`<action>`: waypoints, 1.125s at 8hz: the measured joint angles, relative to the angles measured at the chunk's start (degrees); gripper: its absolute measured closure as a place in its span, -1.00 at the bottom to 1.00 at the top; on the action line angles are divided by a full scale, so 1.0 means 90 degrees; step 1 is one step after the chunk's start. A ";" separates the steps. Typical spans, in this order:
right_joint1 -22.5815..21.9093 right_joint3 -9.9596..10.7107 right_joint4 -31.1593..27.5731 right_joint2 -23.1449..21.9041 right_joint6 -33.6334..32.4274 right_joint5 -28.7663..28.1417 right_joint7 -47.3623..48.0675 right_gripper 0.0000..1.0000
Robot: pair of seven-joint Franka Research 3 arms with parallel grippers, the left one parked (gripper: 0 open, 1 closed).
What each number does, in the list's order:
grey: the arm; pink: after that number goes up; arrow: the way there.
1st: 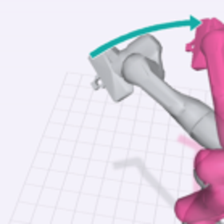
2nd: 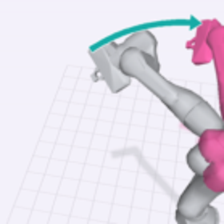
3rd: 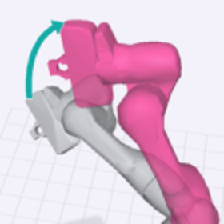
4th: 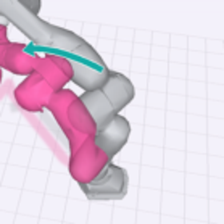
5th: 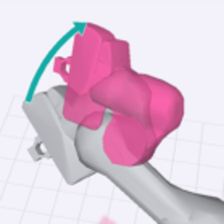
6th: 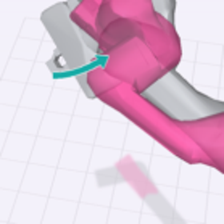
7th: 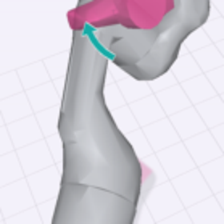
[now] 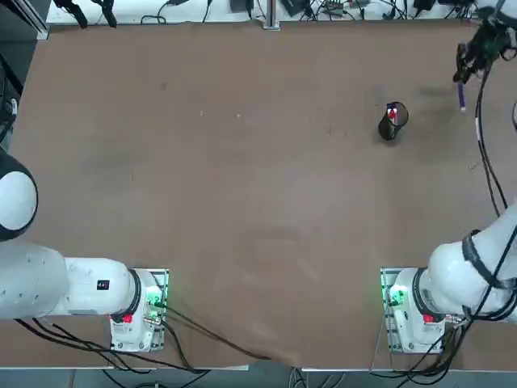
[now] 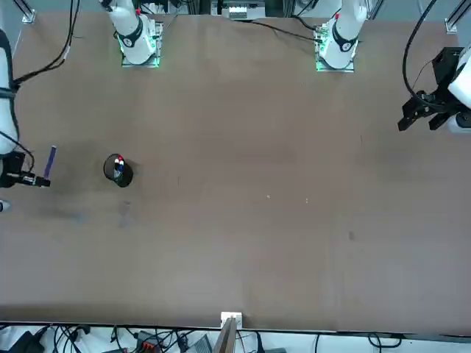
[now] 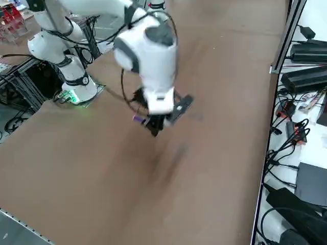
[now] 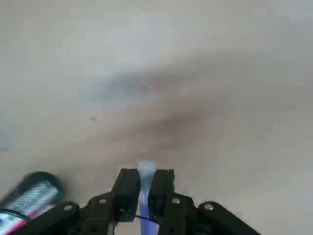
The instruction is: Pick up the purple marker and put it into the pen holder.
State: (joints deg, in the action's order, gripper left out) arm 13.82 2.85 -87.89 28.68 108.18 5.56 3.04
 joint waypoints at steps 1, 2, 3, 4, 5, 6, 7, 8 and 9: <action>-0.0371 -0.0004 0.0039 0.0011 -0.0069 0.0438 0.1030 0.70; -0.0721 -0.0004 0.0040 0.0027 -0.0185 0.0821 0.1977 0.70; -0.1029 -0.0001 0.0040 0.0036 -0.0365 0.1209 0.2844 0.70; -0.1270 0.0001 0.0046 0.0036 -0.0556 0.1653 0.3663 0.70; -0.1471 0.0004 0.0056 0.0035 -0.0769 0.2117 0.4467 0.70; -0.1682 0.0005 0.0065 0.0035 -0.0976 0.2583 0.5374 0.70; -0.1888 0.0005 0.0069 0.0035 -0.1207 0.3007 0.6286 0.70; -0.2099 0.0003 0.0072 0.0036 -0.1524 0.3319 0.7125 0.70; -0.2325 0.0007 0.0073 0.0038 -0.1825 0.3464 0.7827 0.70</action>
State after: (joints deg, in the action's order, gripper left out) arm -7.10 2.91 -87.23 29.02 91.76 36.73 73.49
